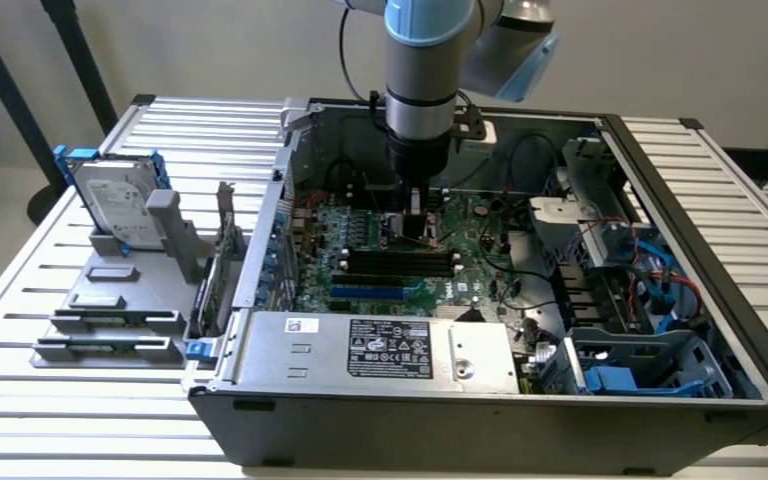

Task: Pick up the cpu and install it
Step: 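Place the cpu into insertion slot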

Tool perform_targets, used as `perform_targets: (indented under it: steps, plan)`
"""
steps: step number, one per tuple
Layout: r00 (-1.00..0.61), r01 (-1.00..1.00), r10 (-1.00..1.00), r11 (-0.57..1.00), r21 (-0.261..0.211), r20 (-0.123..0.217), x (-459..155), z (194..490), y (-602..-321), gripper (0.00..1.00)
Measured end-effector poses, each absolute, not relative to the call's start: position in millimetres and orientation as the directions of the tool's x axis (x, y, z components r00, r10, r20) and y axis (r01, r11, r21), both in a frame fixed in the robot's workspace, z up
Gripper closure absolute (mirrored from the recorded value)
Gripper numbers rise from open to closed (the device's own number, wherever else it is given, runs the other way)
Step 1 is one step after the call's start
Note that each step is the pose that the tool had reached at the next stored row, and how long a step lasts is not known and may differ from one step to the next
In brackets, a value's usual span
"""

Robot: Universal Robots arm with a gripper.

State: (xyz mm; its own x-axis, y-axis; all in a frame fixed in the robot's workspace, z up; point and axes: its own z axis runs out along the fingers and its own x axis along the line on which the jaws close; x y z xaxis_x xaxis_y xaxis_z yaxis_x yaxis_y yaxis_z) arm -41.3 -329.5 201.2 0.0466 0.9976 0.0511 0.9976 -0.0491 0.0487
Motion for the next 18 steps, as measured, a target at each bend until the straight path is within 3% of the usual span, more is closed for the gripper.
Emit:
perform_targets:
  steps: [18]
  plan:
    - [0.047,0.998,0.998,-0.049,0.049,0.042,-41.3,199.4,-325.6,0.45]
